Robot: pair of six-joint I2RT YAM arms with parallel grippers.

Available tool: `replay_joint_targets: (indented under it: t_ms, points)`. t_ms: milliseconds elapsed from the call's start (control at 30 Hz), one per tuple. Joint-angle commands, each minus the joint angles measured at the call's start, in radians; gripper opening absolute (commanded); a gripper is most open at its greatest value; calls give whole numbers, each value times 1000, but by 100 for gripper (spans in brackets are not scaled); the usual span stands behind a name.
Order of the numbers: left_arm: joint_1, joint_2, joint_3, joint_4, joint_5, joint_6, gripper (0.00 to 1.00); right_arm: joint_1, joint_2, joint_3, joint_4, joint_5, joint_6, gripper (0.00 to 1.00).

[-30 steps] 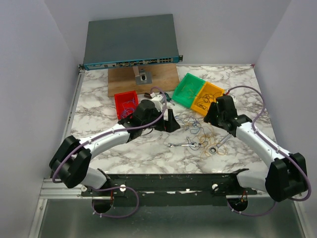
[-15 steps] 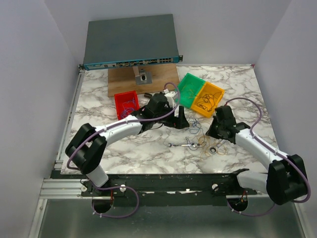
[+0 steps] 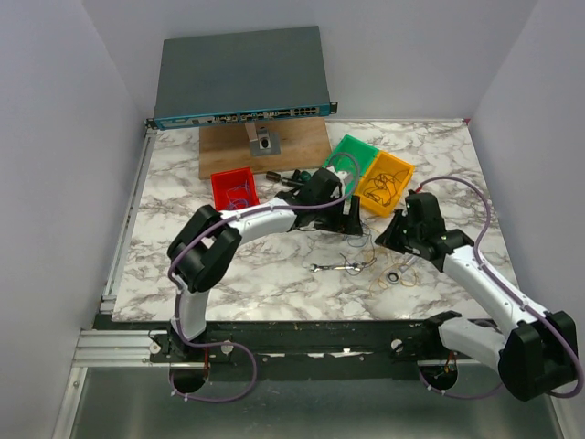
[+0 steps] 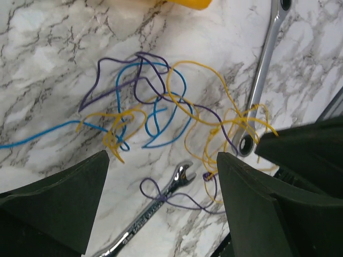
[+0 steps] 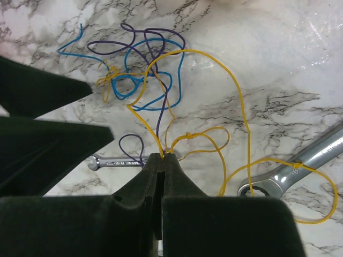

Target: Untangle the cables

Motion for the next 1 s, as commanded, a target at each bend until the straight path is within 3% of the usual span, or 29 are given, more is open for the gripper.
replay_joint_targets:
  t_ms: [0,133,200,267,433,567,967]
  points:
    - [-11,95,104,-51,-44,-42,81,-3,-44,10,-33,-41,-15,1]
    - [-27,142,128,-54,-56,-42,73,-3,-73,48,-70,-13,-16,1]
    - [-26,152,98,-25,-45,-55,64,-4,-99,75,-95,19,-8,1]
    - [-23,155,67,-1,-51,-61,50,-3,-133,107,-112,47,4,1]
    - [-17,145,20,16,-78,-40,2,-4,-220,248,-167,89,2,1]
    - [22,51,-82,35,-159,-13,0,-4,-227,403,-233,121,-29,1]
    - [181,-414,-498,80,-184,-1,0,-3,-156,703,-266,238,-116,1]
